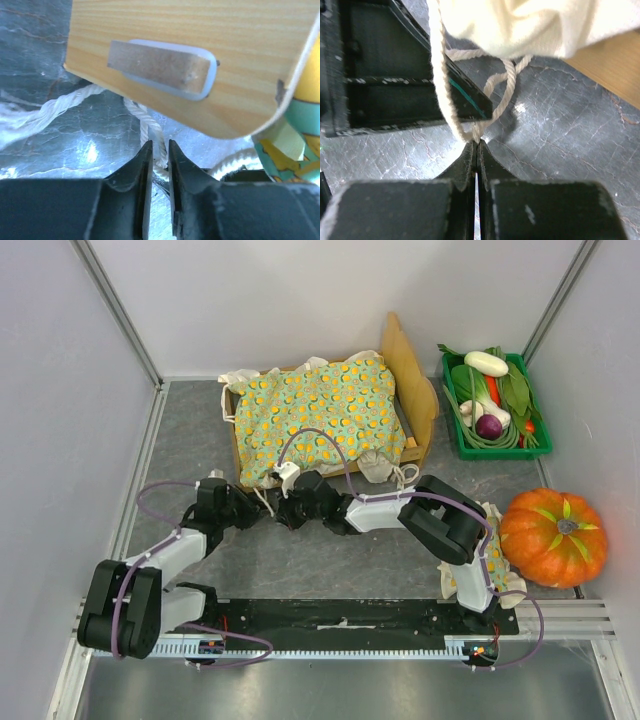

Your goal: Set up the pet bed

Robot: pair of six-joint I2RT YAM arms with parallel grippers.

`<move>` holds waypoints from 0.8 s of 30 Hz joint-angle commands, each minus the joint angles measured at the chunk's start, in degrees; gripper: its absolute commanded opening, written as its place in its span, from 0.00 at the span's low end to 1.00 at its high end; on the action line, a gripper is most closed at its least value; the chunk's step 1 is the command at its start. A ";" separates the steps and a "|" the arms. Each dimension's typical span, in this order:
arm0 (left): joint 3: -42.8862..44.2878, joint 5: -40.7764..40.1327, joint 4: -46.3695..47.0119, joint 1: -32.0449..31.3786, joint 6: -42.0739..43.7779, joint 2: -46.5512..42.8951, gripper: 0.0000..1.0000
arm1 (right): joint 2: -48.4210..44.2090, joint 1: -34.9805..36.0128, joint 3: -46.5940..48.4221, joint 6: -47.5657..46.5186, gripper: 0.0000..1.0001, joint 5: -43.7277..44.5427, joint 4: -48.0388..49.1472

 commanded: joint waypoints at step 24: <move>1.60 -32.41 -23.35 -0.09 7.87 -14.56 0.75 | -2.28 -0.74 -0.50 0.29 0.00 -1.81 1.97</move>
